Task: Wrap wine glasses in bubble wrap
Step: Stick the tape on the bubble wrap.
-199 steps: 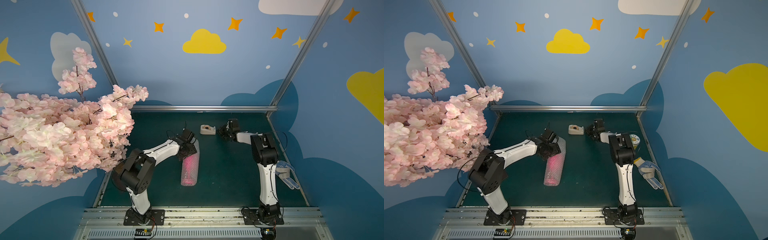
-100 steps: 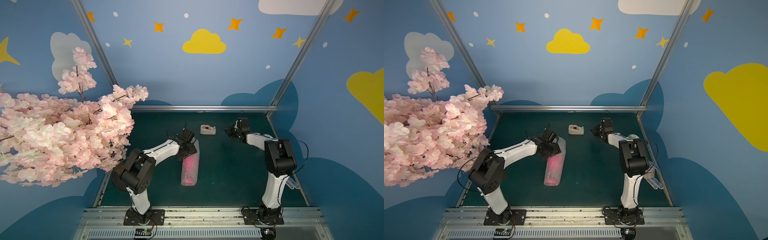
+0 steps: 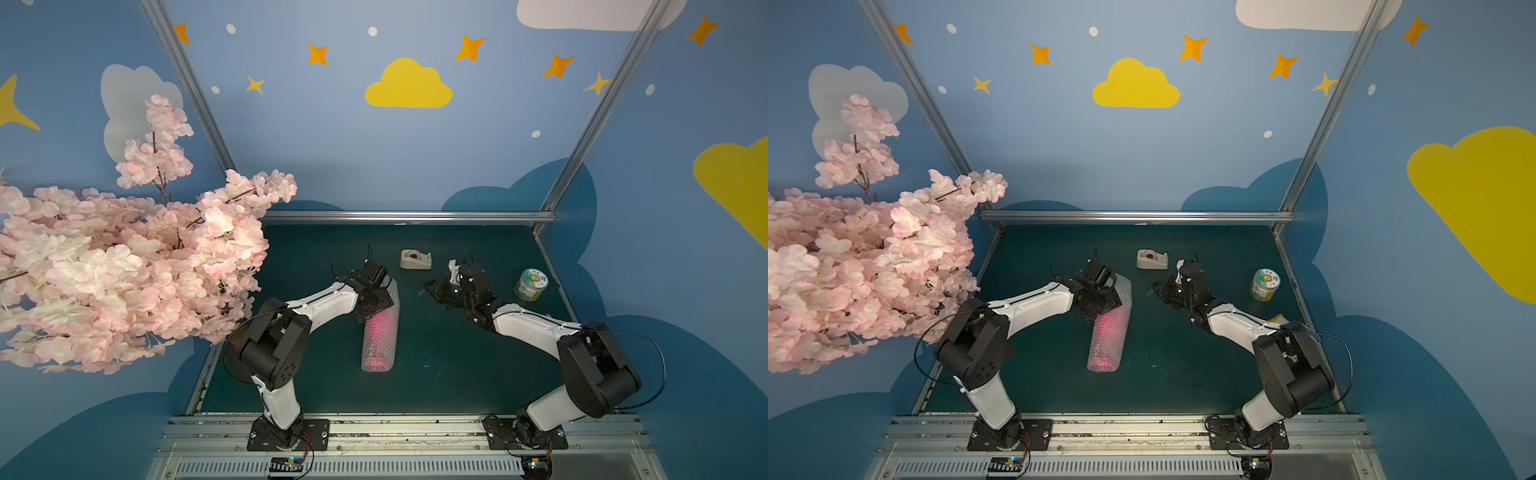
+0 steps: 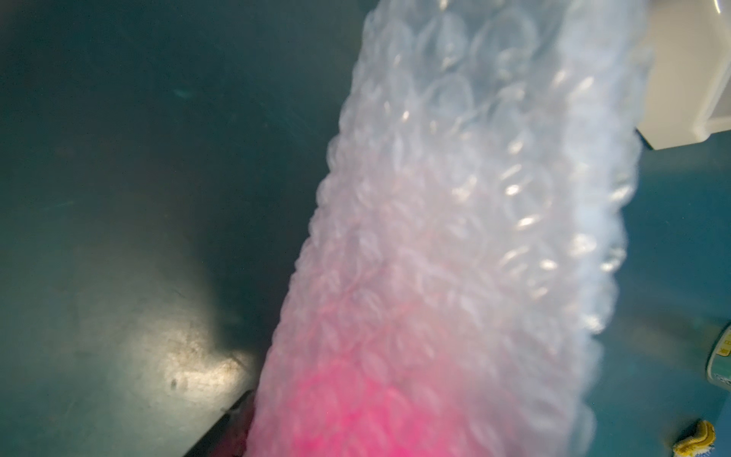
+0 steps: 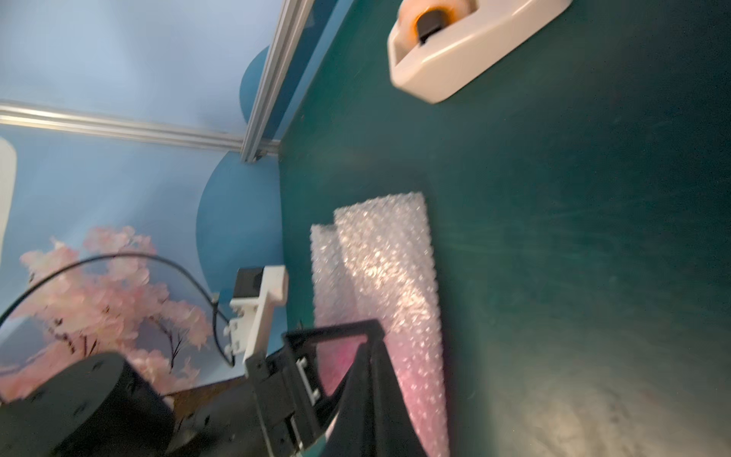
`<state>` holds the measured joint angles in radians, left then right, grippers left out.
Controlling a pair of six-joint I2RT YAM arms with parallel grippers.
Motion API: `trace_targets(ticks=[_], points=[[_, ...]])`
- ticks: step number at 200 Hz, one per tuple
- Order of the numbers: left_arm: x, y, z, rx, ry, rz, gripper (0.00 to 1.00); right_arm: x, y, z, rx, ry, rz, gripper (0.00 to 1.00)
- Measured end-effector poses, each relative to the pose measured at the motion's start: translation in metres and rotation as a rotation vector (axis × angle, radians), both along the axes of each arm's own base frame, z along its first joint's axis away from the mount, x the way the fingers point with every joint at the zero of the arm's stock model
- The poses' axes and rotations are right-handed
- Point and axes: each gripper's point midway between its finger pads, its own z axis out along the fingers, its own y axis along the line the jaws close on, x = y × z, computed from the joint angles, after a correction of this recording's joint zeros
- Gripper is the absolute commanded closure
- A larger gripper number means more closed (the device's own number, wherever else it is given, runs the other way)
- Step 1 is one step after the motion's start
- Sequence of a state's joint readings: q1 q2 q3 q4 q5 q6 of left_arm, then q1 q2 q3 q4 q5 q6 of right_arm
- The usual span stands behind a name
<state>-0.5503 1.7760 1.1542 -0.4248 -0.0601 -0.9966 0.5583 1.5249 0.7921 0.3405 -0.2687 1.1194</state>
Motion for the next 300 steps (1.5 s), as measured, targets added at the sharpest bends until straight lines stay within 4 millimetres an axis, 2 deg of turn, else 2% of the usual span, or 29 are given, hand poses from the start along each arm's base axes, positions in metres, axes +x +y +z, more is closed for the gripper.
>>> trace_targets(ticks=[27,47,79,94,117,133,174,207,243,300], points=[[0.000,0.001,0.000,-0.008,-0.002,0.018,0.22,-0.034,0.022,0.008,0.041,-0.032,0.039,1.00],[-0.002,0.002,0.000,-0.013,0.000,0.042,0.22,-0.056,0.034,0.006,0.059,-0.044,0.045,1.00],[-0.007,0.006,0.000,-0.015,0.002,0.086,0.22,-0.074,0.056,-0.002,0.100,-0.052,0.051,1.00],[-0.009,0.006,0.001,-0.017,0.006,0.101,0.22,-0.077,0.067,-0.009,0.129,-0.064,0.048,1.00],[-0.010,0.007,0.000,-0.024,0.014,0.125,0.22,-0.081,0.079,-0.031,0.138,-0.063,0.046,1.00],[-0.011,0.007,0.000,-0.030,0.018,0.138,0.22,-0.083,0.085,-0.037,0.144,-0.064,0.048,1.00],[-0.014,0.009,-0.001,-0.038,0.025,0.162,0.22,-0.083,0.096,-0.016,0.217,-0.126,0.048,1.00],[-0.016,0.010,-0.001,-0.040,0.027,0.169,0.22,-0.085,0.097,-0.009,0.226,-0.139,0.046,1.00],[-0.016,0.010,-0.001,-0.044,0.030,0.179,0.22,-0.087,0.099,0.014,0.253,-0.169,0.053,1.00],[-0.016,0.010,-0.001,-0.050,0.033,0.194,0.22,-0.090,0.106,0.008,0.248,-0.153,0.066,1.00]])
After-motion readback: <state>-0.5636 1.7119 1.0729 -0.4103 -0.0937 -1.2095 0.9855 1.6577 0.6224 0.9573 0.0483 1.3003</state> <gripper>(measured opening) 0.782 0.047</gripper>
